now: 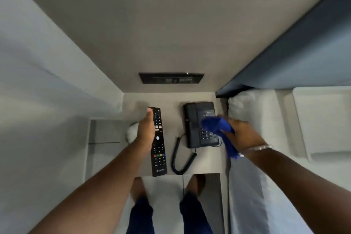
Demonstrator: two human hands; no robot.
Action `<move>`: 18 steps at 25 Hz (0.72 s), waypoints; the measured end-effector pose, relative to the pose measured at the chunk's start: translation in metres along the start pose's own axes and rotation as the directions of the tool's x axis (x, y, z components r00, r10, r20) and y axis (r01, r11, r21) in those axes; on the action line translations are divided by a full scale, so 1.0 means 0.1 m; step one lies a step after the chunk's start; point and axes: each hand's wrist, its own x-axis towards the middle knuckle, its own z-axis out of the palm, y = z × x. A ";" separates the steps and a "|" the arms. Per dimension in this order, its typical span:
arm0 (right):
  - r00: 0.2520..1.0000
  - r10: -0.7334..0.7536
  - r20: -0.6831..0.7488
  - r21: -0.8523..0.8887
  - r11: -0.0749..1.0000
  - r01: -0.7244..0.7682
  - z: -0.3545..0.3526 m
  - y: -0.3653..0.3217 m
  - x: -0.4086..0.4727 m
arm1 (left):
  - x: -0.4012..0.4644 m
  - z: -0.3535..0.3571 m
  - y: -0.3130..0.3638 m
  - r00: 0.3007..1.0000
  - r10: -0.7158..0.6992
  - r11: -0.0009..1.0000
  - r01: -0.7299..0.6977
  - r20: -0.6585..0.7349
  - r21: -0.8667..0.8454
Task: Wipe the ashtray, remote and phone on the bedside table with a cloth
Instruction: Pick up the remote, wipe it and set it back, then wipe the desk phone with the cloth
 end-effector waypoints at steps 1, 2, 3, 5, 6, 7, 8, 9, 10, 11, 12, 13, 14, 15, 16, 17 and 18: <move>0.999 0.034 -0.026 0.008 0.999 -0.034 0.06 0.19 0.24 | 0.27 0.15 -0.18 0.996 0.021 0.994 -0.012 -0.083 0.108; 0.997 0.034 -0.068 -0.008 0.999 -0.035 0.13 0.36 0.46 | 0.51 0.29 -0.31 0.987 0.072 0.979 -0.043 -0.142 0.198; 0.993 0.004 -0.119 -0.040 0.999 -0.009 0.20 0.52 0.65 | 0.73 0.41 -0.42 0.978 0.131 0.960 -0.083 -0.165 0.267; 0.976 -0.080 -0.203 -0.167 0.985 0.046 0.32 0.74 0.94 | 1.08 0.56 -0.51 0.955 0.244 0.907 -0.164 -0.167 0.388; 0.968 -0.102 -0.228 -0.223 0.974 0.051 0.40 0.85 1.07 | 1.24 0.63 -0.54 0.940 0.291 0.877 -0.187 -0.178 0.443; 0.961 -0.121 -0.248 -0.267 0.962 0.053 0.49 0.94 1.19 | 1.37 0.69 -0.58 0.921 0.335 0.848 -0.202 -0.199 0.491; 0.957 -0.135 -0.256 -0.298 0.953 0.055 0.58 1.00 1.30 | 1.47 0.75 -0.60 0.897 0.378 0.826 -0.215 -0.229 0.520; 0.959 -0.141 -0.247 -0.315 0.947 0.058 0.68 1.06 1.40 | 1.53 0.80 -0.62 0.874 0.410 0.819 -0.228 -0.259 0.526; 0.964 -0.146 -0.223 -0.335 0.940 0.065 0.79 1.11 1.49 | 1.58 0.84 -0.65 0.856 0.432 0.818 -0.240 -0.283 0.524; 0.970 -0.155 -0.188 -0.362 0.929 0.079 0.88 1.14 1.56 | 1.60 0.88 -0.66 0.841 0.447 0.816 -0.245 -0.305 0.523; 0.973 -0.171 -0.153 -0.394 0.914 0.098 0.97 1.17 1.62 | 1.62 0.90 -0.68 0.823 0.466 0.808 -0.249 -0.323 0.534; 0.973 -0.193 -0.128 -0.424 0.897 0.123 1.04 1.20 1.64 | 1.63 0.92 -0.70 0.802 0.493 0.789 -0.249 -0.337 0.562; 0.970 -0.215 -0.114 -0.455 0.879 0.141 1.12 1.23 1.64 | 1.63 0.93 -0.72 0.778 0.525 0.756 -0.241 -0.345 0.608; 0.967 -0.231 -0.111 -0.489 0.860 0.149 1.19 1.25 1.63 | 1.63 0.95 -0.74 0.758 0.554 0.718 -0.224 -0.345 0.659; 0.964 -0.243 -0.111 -0.523 0.839 0.151 1.25 1.27 1.60 | 1.62 0.96 -0.75 0.744 0.576 0.685 -0.211 -0.340 0.697; 0.962 -0.250 -0.108 -0.553 0.819 0.151 1.30 1.27 1.58 | 1.61 0.98 -0.77 0.736 0.590 0.665 -0.210 -0.331 0.717; 0.963 -0.250 -0.101 -0.575 0.805 0.148 1.33 1.27 1.55 | 1.59 0.99 -0.77 0.736 0.592 0.660 -0.209 -0.329 0.721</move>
